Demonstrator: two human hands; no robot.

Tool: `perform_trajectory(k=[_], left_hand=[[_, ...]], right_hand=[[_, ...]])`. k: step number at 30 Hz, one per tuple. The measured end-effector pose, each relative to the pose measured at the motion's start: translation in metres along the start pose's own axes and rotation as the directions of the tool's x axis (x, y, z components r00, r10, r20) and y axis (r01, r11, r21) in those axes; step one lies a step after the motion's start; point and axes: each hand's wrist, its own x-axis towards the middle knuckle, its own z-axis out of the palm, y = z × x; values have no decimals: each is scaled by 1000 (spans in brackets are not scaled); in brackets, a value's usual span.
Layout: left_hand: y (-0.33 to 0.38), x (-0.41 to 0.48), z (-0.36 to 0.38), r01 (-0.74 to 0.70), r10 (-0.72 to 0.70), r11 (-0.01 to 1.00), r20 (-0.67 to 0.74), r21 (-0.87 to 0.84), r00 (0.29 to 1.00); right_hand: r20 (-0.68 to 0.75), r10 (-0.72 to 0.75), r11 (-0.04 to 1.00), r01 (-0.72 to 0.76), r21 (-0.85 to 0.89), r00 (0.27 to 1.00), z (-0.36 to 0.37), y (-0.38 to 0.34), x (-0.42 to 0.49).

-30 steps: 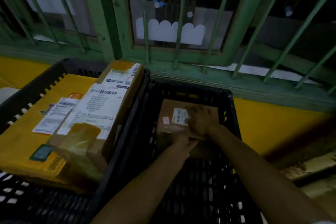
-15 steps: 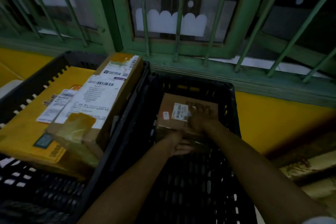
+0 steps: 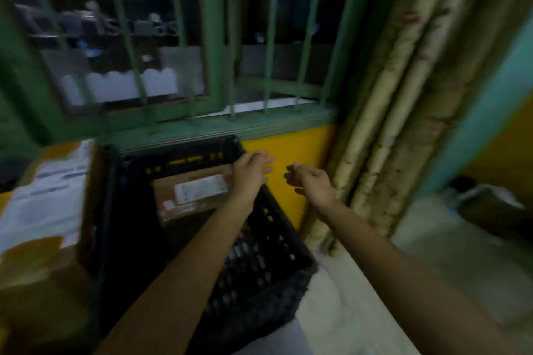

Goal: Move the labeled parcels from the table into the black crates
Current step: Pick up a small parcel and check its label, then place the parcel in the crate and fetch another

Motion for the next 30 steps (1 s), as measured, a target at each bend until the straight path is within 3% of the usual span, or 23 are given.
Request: perform_trajectory(k=[3, 6, 10, 13, 20, 24, 30], left_hand=[[-9, -28, 75, -12, 9, 1000, 163, 16, 987], [-26, -71, 154, 30, -41, 999, 342, 36, 939], [-57, -134, 248, 75, -129, 990, 580, 116, 805], [-78, -180, 315, 88, -185, 981, 709, 171, 680], [-128, -279, 459, 67, -255, 964, 836, 256, 485], [-160, -298, 515, 61, -309, 944, 811, 323, 496], [-207, -268, 576, 106, -377, 907, 671, 409, 639]], right_hand=[[-162, 89, 996, -85, 30, 983, -80, 11, -47], [-339, 189, 981, -161, 109, 922, -162, 25, -100], [-571, 226, 974, -185, 131, 789, -262, 49, -177], [-656, 251, 968, -189, 166, 712, -325, 65, -231], [-776, 346, 938, -176, 299, 527, -478, 111, -329], [-789, 404, 913, -154, 377, 463, -560, 136, -349], [-720, 493, 864, -179, 470, 489, -644, 178, -325]])
